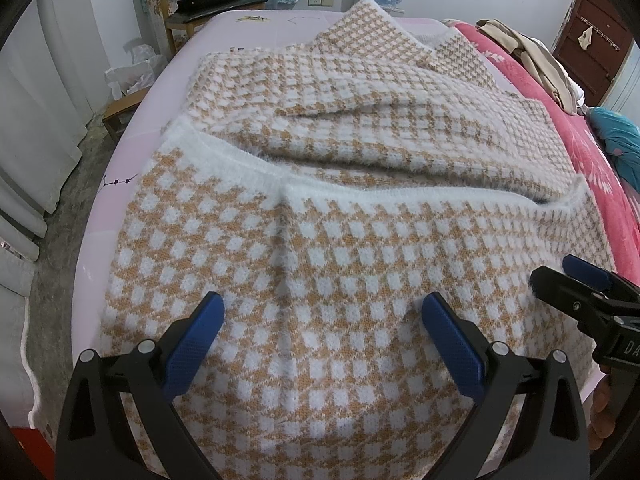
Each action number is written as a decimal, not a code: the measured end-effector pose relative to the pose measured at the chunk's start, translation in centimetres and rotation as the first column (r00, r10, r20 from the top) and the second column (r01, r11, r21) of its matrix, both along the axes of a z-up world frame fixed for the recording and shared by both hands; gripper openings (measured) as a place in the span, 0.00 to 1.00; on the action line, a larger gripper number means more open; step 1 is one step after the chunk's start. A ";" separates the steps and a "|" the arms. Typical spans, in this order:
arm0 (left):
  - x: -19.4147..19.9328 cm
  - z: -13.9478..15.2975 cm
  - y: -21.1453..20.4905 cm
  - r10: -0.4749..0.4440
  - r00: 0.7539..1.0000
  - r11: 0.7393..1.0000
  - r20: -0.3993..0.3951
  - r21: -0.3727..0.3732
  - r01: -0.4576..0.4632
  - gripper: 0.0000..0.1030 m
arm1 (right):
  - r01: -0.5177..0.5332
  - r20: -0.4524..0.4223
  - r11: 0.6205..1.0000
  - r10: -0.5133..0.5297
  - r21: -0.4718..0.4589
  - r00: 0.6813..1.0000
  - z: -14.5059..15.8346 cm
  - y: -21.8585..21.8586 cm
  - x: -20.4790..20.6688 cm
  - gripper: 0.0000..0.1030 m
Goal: Fold large clothes
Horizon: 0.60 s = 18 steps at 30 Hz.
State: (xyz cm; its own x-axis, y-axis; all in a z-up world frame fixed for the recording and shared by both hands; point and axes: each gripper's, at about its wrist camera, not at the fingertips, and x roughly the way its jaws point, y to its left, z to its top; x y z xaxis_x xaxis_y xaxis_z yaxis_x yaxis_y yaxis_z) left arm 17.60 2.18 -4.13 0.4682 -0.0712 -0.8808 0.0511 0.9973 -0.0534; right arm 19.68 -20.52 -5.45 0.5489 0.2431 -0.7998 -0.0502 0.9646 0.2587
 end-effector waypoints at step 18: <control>-0.2 -0.1 -0.1 -0.003 1.000 1.000 0.007 -0.003 0.003 0.95 | -0.001 0.000 1.000 0.001 0.000 1.000 0.0 0.0 -0.1 0.92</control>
State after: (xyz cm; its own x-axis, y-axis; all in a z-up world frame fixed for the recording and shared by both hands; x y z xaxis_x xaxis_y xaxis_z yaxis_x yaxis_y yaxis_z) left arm 17.38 2.12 -4.23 0.4742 -0.0751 -0.8772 0.0544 0.9970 -0.0560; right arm 19.61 -20.50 -5.47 0.5490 0.2430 -0.7997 -0.0508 0.9647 0.2583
